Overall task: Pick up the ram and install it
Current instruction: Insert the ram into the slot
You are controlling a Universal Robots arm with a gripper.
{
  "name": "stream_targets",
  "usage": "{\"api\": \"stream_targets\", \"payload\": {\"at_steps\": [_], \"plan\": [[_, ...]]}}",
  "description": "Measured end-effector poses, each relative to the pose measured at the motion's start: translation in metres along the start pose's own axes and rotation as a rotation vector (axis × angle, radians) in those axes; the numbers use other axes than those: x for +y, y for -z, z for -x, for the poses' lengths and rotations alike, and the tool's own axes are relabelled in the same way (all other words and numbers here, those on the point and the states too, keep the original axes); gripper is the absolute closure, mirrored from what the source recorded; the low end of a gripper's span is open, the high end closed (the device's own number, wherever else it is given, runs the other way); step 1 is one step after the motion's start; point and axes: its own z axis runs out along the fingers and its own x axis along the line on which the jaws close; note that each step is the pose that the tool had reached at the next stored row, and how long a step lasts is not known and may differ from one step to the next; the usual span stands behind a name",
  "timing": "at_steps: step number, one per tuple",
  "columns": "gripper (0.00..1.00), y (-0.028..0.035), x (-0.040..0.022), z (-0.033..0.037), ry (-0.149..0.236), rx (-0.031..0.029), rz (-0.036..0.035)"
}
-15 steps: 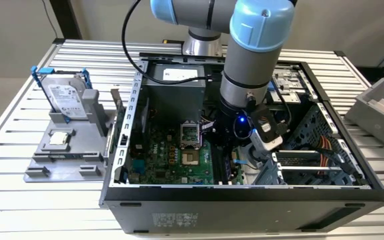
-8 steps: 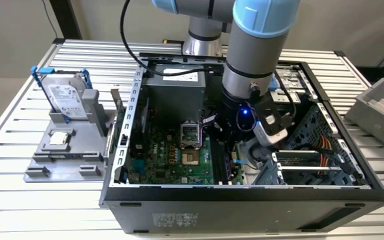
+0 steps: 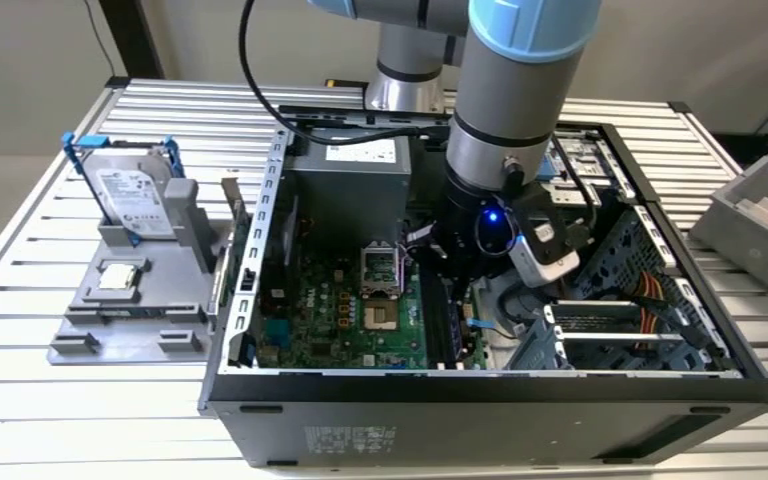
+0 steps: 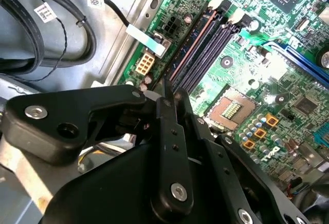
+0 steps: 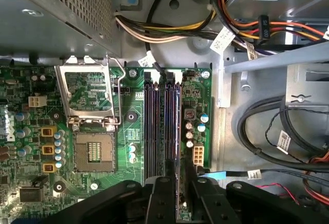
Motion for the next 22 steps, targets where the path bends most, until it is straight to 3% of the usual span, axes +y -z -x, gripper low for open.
{"api": "stream_targets", "payload": {"at_steps": [16, 22], "plan": [[1.0, 0.0003, -0.0002, 0.0, 0.001, 0.0, 0.0], [1.0, 0.0003, -0.0003, 0.0001, 0.023, -0.0009, 0.0008]]}}
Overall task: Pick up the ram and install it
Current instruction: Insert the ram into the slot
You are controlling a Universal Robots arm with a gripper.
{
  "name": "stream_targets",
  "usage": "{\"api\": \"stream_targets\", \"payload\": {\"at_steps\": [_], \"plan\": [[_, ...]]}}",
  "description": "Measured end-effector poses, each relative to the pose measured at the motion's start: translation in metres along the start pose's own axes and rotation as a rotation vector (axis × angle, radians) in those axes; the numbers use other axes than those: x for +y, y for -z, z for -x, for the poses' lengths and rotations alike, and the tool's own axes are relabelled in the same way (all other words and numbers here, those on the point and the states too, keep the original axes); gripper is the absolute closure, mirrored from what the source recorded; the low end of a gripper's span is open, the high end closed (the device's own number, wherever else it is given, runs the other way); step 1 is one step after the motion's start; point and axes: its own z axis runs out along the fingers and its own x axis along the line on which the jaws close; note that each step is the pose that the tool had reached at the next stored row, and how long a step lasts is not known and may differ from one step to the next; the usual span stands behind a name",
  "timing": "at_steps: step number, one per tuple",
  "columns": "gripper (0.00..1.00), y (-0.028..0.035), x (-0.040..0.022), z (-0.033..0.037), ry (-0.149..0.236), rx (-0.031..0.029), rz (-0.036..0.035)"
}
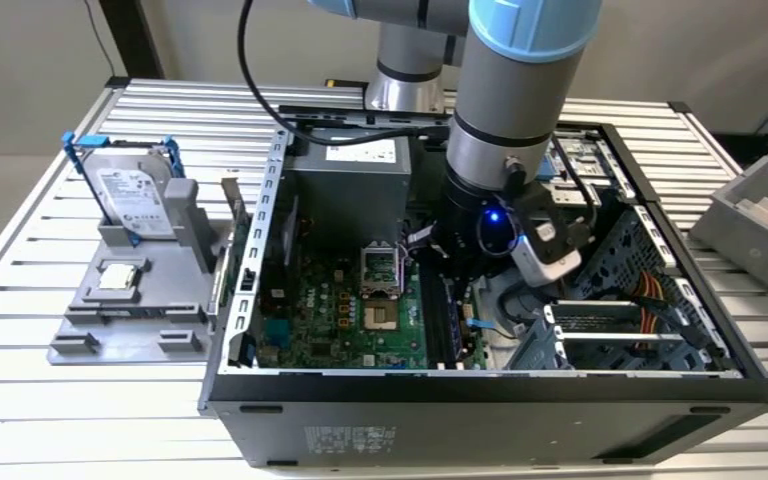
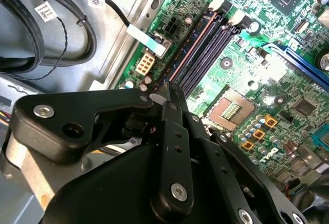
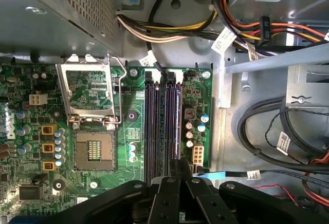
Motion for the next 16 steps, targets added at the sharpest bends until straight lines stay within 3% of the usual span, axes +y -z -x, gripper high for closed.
{"api": "stream_targets", "payload": {"at_steps": [8, 16], "plan": [[1.0, 0.0, 0.0, 0.0, 0.066, -0.0026, 0.0025], [1.0, 0.0, 0.0002, 0.0003, 0.101, -0.004, 0.0038]]}}
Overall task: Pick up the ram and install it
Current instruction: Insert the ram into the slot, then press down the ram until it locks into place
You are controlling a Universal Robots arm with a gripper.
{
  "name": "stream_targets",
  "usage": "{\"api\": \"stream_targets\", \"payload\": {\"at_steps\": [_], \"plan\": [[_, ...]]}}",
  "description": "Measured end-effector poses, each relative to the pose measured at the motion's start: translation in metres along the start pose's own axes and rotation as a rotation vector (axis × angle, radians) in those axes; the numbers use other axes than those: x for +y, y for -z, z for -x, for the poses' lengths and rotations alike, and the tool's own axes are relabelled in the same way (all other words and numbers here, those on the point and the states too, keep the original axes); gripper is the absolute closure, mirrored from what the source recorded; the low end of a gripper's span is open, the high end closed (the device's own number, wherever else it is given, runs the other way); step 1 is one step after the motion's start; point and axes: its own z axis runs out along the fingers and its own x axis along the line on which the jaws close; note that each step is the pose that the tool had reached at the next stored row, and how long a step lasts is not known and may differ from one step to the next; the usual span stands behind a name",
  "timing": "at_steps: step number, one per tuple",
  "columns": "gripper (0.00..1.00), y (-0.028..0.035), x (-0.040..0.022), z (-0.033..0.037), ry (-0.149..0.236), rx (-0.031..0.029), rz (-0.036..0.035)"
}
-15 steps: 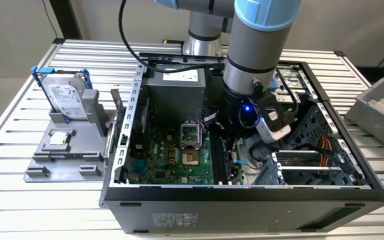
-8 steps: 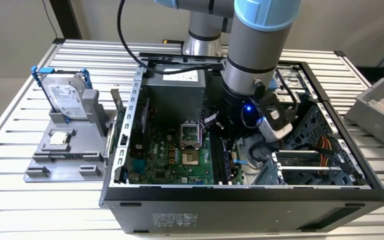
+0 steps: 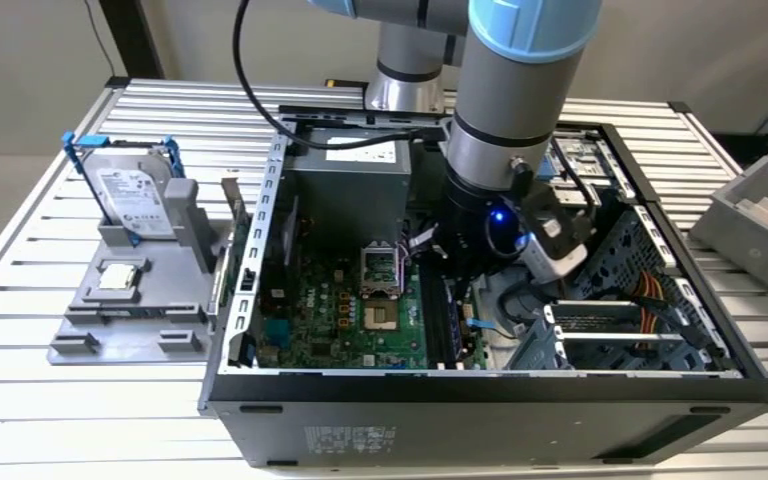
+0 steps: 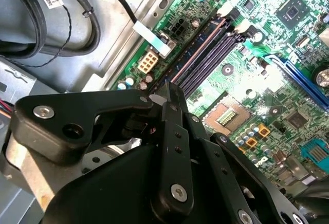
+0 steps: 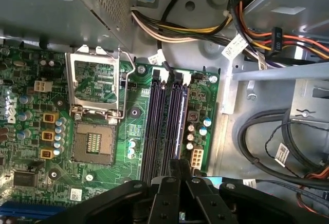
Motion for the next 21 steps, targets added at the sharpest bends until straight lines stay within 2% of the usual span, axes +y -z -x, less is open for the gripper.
{"api": "stream_targets", "payload": {"at_steps": [7, 21], "plan": [[1.0, 0.0001, 0.0002, 0.0008, 0.042, -0.0016, 0.0014], [1.0, -0.0001, 0.0012, 0.002, 0.165, -0.0066, 0.0064]]}}
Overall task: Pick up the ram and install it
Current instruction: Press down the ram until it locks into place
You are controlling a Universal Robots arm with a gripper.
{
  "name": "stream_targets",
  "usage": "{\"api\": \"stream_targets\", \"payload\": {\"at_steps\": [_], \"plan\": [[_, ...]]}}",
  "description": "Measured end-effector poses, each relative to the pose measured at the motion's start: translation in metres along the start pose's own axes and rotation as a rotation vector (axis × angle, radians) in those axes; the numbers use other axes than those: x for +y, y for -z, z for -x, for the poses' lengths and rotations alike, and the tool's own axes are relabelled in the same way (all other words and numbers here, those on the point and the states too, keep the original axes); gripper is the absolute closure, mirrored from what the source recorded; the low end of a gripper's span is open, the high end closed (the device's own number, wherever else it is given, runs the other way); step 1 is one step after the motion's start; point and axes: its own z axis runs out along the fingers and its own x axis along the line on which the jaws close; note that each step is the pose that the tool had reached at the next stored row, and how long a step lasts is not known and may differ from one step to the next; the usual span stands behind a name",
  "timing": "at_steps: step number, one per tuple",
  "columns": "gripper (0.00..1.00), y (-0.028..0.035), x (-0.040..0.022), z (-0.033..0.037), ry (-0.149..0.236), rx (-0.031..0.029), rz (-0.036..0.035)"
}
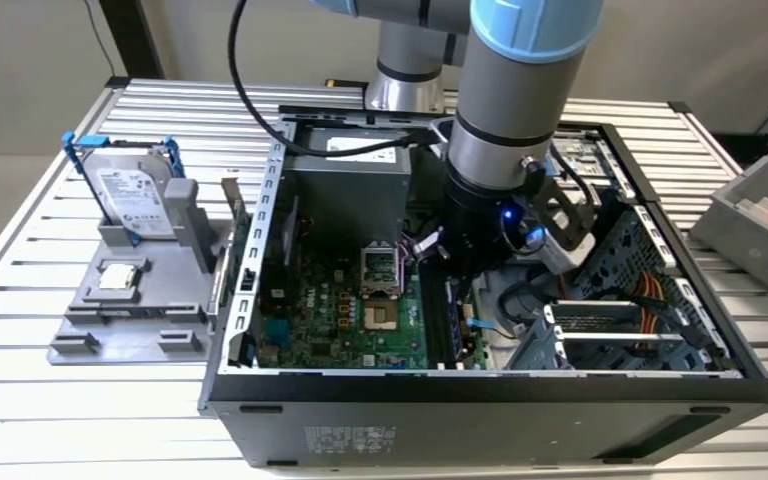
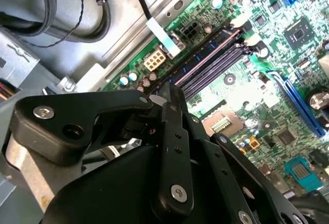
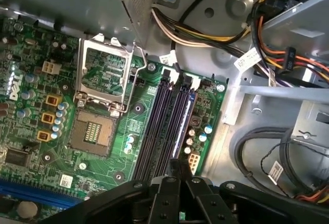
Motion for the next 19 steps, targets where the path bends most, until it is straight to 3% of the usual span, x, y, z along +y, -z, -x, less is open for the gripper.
{"api": "stream_targets", "payload": {"at_steps": [19], "plan": [[1.0, 0.0002, -0.0005, 0.0027, 0.119, -0.0046, 0.0043]]}}
